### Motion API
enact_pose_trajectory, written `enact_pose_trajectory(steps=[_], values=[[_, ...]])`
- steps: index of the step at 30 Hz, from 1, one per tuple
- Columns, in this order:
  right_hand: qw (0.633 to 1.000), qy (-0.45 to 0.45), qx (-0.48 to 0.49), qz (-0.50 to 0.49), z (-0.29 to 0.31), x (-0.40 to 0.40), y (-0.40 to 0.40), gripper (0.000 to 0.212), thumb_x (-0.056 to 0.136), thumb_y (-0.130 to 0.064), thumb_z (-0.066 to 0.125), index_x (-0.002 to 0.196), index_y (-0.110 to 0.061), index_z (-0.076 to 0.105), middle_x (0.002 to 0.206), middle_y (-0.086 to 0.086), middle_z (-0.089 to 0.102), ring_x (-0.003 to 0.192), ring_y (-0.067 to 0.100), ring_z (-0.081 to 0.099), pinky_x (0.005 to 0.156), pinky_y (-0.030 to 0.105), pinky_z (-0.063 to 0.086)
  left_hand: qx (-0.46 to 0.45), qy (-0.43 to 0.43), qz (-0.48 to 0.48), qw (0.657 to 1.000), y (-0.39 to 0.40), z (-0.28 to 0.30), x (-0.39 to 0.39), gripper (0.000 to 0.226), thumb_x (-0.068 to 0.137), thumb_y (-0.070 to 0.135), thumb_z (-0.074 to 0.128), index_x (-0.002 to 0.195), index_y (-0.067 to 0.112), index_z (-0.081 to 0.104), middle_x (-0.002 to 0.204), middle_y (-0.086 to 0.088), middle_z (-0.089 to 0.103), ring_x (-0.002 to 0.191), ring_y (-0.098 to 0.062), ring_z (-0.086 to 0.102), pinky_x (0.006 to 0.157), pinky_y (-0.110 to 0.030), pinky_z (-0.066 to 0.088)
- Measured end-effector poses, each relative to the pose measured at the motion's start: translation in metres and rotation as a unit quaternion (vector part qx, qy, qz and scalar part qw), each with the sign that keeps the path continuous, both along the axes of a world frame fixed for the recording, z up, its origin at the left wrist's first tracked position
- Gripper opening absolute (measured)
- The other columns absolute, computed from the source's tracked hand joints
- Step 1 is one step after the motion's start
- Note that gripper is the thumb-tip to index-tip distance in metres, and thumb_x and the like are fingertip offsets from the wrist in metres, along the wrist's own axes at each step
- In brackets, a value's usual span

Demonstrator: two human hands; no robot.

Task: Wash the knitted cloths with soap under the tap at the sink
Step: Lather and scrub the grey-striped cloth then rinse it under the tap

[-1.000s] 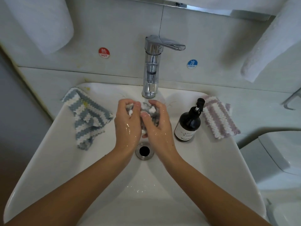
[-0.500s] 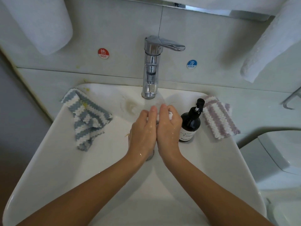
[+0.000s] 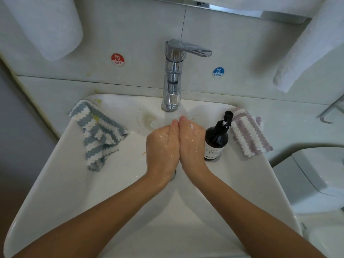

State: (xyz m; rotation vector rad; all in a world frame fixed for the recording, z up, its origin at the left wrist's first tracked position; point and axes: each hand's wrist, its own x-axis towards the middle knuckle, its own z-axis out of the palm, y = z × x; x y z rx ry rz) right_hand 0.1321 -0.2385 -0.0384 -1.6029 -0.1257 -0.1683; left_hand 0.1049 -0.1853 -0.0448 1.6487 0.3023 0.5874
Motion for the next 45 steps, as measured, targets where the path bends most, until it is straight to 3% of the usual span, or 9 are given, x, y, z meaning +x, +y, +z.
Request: enact_pose_trajectory(steps=[7, 13, 18, 21, 25, 30, 36, 42, 45], values=[[1.0, -0.009, -0.003, -0.009, 0.004, 0.004, -0.001, 0.053, 0.1, -0.01, 0.045, 0.049, -0.021, 0.033, 0.042, -0.014, 0.033, 0.044, 0.002, 0.032, 0.045, 0.021, 0.028, 0.013, -0.012, -0.016, 1.0, 0.0, 0.002, 0.004, 0.046, 0.103, 0.024, 0.044, 0.072, 0.003, 0.07, 0.06, -0.009, 0.066, 0.059, -0.02, 0.065, 0.059, -0.042, 0.054], [0.999, -0.032, -0.008, -0.036, 0.005, 0.008, 0.001, 0.049, 0.1, -0.01, 0.044, 0.053, -0.02, 0.032, 0.044, -0.015, 0.033, 0.047, 0.003, 0.031, 0.047, 0.023, 0.028, 0.025, -0.019, -0.019, 0.999, 0.0, 0.003, 0.011, 0.046, 0.103, 0.025, 0.044, 0.065, 0.008, 0.064, 0.056, -0.002, 0.061, 0.052, -0.009, 0.057, 0.049, -0.023, 0.046], [0.997, -0.063, -0.025, -0.021, 0.004, 0.008, 0.001, 0.024, 0.101, -0.019, 0.046, 0.078, -0.018, 0.046, 0.055, -0.015, 0.052, 0.051, 0.0, 0.047, 0.049, 0.015, 0.04, 0.027, -0.025, -0.015, 0.999, 0.008, -0.002, 0.018, 0.039, 0.101, 0.031, 0.046, 0.073, 0.007, 0.06, 0.062, -0.002, 0.062, 0.058, -0.016, 0.061, 0.055, -0.037, 0.052], [0.999, -0.011, -0.023, 0.031, 0.007, 0.007, -0.002, 0.011, 0.102, -0.03, 0.044, 0.096, -0.022, 0.046, 0.07, -0.014, 0.063, 0.059, -0.002, 0.059, 0.051, 0.014, 0.047, 0.016, -0.028, -0.017, 0.999, 0.011, 0.0, 0.017, 0.029, 0.1, 0.031, 0.05, 0.083, 0.008, 0.058, 0.068, 0.003, 0.063, 0.062, -0.008, 0.064, 0.054, -0.024, 0.053], [0.992, 0.096, -0.036, 0.077, 0.01, 0.006, -0.003, 0.027, 0.101, -0.044, 0.04, 0.11, -0.022, 0.053, 0.088, 0.0, 0.069, 0.07, 0.002, 0.067, 0.051, 0.017, 0.051, 0.04, -0.03, -0.004, 0.999, 0.015, 0.001, 0.016, 0.021, 0.098, 0.033, 0.052, 0.095, 0.012, 0.056, 0.077, 0.006, 0.065, 0.068, -0.007, 0.067, 0.057, -0.029, 0.058], [0.986, 0.133, -0.044, 0.092, 0.012, 0.007, -0.004, 0.022, 0.1, -0.043, 0.044, 0.098, -0.024, 0.056, 0.09, 0.002, 0.068, 0.076, 0.015, 0.068, 0.053, 0.028, 0.056, 0.091, -0.035, 0.019, 0.995, 0.021, 0.005, 0.021, 0.008, 0.1, 0.025, 0.05, 0.102, 0.02, 0.056, 0.084, 0.012, 0.063, 0.074, -0.001, 0.065, 0.062, -0.013, 0.051], [0.995, 0.097, 0.019, 0.026, 0.005, 0.013, -0.003, 0.012, 0.099, -0.017, 0.049, 0.091, -0.024, 0.053, 0.089, 0.004, 0.062, 0.078, 0.015, 0.061, 0.064, 0.032, 0.051, 0.214, 0.019, -0.006, 0.977, 0.018, -0.004, 0.023, 0.019, 0.101, 0.029, 0.044, 0.113, 0.021, 0.056, 0.102, 0.005, 0.059, 0.081, -0.006, 0.057, 0.067, -0.016, 0.046], [0.996, 0.075, 0.038, 0.013, 0.004, 0.008, 0.002, 0.034, 0.099, -0.043, 0.046, 0.068, -0.032, 0.056, 0.068, -0.004, 0.062, 0.065, 0.009, 0.059, 0.06, 0.027, 0.046, 0.163, 0.037, -0.036, 0.985, 0.016, -0.003, 0.021, 0.045, 0.099, 0.048, 0.036, 0.084, 0.015, 0.063, 0.069, 0.004, 0.065, 0.062, -0.008, 0.062, 0.061, -0.036, 0.054], [0.998, 0.041, 0.037, -0.009, 0.007, 0.005, 0.005, 0.054, 0.102, -0.037, 0.041, 0.049, -0.03, 0.05, 0.048, -0.011, 0.051, 0.05, 0.004, 0.051, 0.051, 0.02, 0.041, 0.118, 0.003, -0.028, 0.993, 0.011, 0.0, 0.018, 0.056, 0.095, 0.05, 0.038, 0.071, 0.009, 0.068, 0.058, -0.001, 0.064, 0.056, -0.015, 0.063, 0.058, -0.038, 0.052]])
